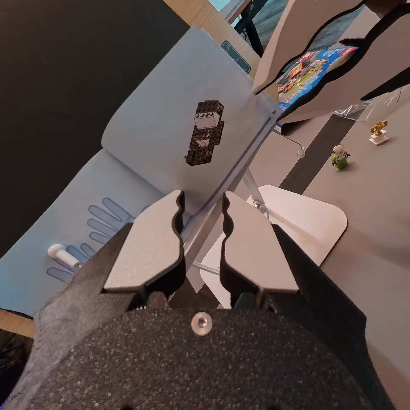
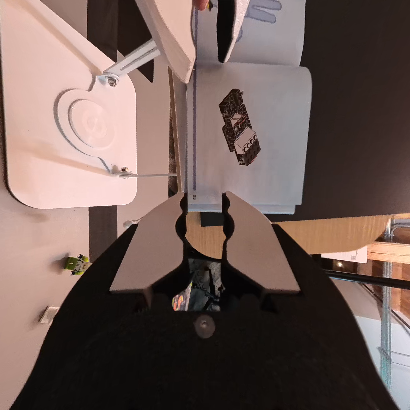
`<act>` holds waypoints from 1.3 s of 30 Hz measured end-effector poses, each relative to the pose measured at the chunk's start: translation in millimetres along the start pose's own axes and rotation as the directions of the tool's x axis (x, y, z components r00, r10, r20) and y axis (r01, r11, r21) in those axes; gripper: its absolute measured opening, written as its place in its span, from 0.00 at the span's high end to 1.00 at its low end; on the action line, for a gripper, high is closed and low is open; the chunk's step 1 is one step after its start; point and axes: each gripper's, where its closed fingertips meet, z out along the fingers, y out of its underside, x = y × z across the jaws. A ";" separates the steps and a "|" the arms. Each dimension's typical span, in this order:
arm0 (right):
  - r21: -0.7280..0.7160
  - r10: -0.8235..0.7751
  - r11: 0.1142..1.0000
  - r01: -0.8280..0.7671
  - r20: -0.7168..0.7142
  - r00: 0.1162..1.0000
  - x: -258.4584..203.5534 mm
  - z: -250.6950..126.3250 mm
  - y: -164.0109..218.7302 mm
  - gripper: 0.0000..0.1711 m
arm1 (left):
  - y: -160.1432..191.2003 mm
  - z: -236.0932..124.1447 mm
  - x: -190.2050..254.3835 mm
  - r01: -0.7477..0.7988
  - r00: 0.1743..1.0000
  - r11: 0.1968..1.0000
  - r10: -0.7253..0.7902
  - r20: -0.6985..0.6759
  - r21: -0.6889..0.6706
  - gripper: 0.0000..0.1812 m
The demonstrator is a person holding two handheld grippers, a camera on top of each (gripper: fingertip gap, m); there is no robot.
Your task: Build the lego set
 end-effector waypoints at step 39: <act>-0.010 0.590 0.807 -0.591 -0.039 0.806 53.7 35.7 10.0 0.67 | -6.6 -16.2 18.2 0.066 0.997 0.996 -0.064 -0.049 0.053 0.78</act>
